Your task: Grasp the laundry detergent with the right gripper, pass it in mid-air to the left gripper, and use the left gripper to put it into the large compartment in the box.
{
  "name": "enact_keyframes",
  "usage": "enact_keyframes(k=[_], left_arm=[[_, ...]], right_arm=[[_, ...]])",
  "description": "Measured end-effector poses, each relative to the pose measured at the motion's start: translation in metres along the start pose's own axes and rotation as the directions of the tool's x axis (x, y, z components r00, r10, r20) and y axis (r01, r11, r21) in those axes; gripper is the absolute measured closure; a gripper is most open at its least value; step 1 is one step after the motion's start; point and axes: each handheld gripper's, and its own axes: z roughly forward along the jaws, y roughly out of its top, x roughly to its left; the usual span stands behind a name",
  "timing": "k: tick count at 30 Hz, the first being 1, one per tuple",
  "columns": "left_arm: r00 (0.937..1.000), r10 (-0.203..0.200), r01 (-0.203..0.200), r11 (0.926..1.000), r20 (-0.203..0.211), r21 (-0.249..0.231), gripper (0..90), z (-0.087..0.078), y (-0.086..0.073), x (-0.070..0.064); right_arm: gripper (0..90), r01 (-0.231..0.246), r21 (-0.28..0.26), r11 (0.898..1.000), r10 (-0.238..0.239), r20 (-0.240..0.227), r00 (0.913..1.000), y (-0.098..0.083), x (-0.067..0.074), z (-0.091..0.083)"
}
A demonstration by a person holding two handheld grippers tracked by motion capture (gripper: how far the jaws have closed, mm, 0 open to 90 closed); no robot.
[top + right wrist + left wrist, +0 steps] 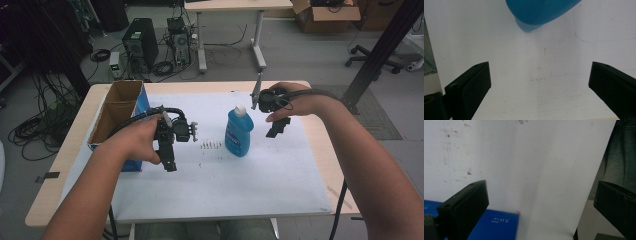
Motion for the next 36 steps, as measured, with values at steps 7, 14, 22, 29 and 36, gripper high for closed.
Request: enact_keyframes(k=[7, 14, 22, 29, 36], left_arm=[[1.0000, 0.008, -0.008, 0.9999, 0.005, 0.014, 0.2, 0.004, 0.001, 0.001], [1.0000, 0.006, -0.006, 1.0000, -0.002, 0.004, 0.2, 0.000, -0.001, -0.002], [0.9999, 0.015, -0.015, 0.9999, -0.009, 0.001, 0.2, -0.003, -0.005, -0.008], [0.9995, 0.027, -0.027, 0.9996, -0.016, -0.004, 0.2, -0.006, -0.007, -0.015], [0.9989, 0.040, -0.040, 0.9992, -0.022, -0.006, 0.2, -0.006, -0.009, -0.023]], right_arm=[[4.2, -0.007, 0.000, 1.000, 0.007, 0.002, 1.0000, -0.002, -0.001, 0.002], [4.2, -0.023, -0.008, 1.000, 0.023, 0.007, 0.9997, -0.005, 0.001, 0.001], [4.4, -0.051, -0.041, 0.998, 0.050, -0.008, 0.9987, -0.005, 0.010, 0.006], [4.2, -0.079, -0.060, 0.995, 0.078, -0.008, 0.9969, -0.009, 0.019, 0.007], [4.2, -0.109, -0.078, 0.991, 0.109, -0.006, 0.9941, -0.014, 0.026, 0.013]])
